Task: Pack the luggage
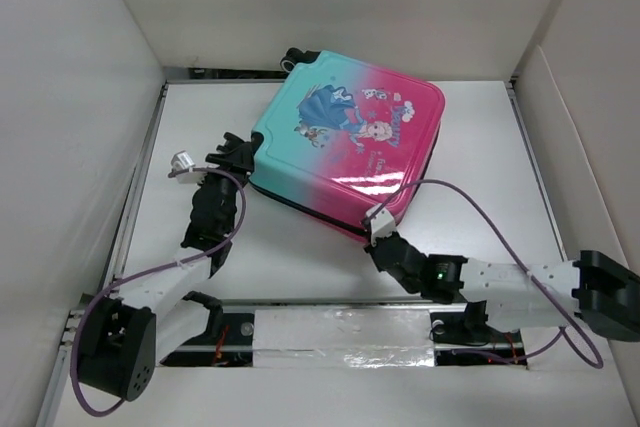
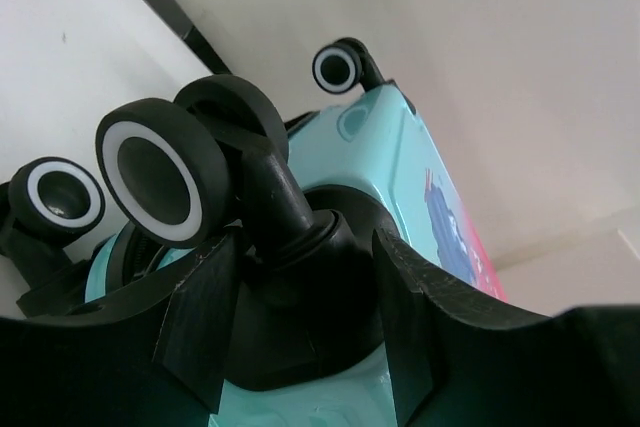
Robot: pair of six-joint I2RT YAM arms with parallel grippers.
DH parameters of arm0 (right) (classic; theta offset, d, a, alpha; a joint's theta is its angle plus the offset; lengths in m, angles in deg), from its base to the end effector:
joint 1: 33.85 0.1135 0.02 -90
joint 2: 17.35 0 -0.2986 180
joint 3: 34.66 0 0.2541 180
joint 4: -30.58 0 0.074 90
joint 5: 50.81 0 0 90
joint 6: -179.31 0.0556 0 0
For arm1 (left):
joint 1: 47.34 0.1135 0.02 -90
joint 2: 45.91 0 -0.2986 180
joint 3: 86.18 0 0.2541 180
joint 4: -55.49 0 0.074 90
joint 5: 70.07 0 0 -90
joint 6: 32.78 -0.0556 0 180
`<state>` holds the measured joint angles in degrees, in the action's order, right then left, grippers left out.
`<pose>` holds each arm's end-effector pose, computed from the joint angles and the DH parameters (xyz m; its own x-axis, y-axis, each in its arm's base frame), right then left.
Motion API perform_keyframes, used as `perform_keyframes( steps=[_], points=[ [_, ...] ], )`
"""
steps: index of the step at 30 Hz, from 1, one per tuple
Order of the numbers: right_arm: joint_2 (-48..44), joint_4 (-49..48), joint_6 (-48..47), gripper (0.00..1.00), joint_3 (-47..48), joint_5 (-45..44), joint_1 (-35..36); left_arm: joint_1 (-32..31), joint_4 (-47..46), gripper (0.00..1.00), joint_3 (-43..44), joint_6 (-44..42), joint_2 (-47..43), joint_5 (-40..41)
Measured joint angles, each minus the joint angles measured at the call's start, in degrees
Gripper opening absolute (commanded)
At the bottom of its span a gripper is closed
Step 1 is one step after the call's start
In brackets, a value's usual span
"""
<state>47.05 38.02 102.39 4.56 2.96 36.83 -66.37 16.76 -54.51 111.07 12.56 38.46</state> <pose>0.1041 0.1977 0.2106 -0.3087 -0.3288 -0.8925 -0.5407 0.8327 -0.1197 0.2087 -0.0533 0.2796 0.1030 -0.8454 -0.5241 0.1668 0.5341 -0.8288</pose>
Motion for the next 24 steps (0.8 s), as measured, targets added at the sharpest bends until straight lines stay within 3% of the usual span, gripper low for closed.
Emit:
perform_keyframes(
  steps=[4, 8, 12, 16, 24],
  points=[
    [-9.6, 6.9, -3.0, 0.0, 0.3, 1.9, -1.6, -1.1, 4.3, 0.0, 0.2, -0.9, -3.4, -2.9],
    [-21.2, 15.8, -4.9, 0.0, 1.1, 6.8, -8.0, -2.9, 7.1, 0.0, 2.2, -0.6, -4.1, -6.7],
    [-24.6, 20.8, -5.3, 0.0, 3.1, 11.1, -13.5, -4.7, 8.1, 0.0, 3.6, -1.3, -3.8, -9.2],
    [-19.5, 17.4, -3.5, 0.0, 3.1, 13.8, -13.3, -4.8, 8.5, 0.0, 3.8, -1.8, -2.5, -10.2],
    [1.4, -4.4, -1.3, 0.0, 3.7, 10.2, -7.0, -8.4, 5.0, 0.0, 3.4, -1.7, 1.6, -12.1]
  ],
)
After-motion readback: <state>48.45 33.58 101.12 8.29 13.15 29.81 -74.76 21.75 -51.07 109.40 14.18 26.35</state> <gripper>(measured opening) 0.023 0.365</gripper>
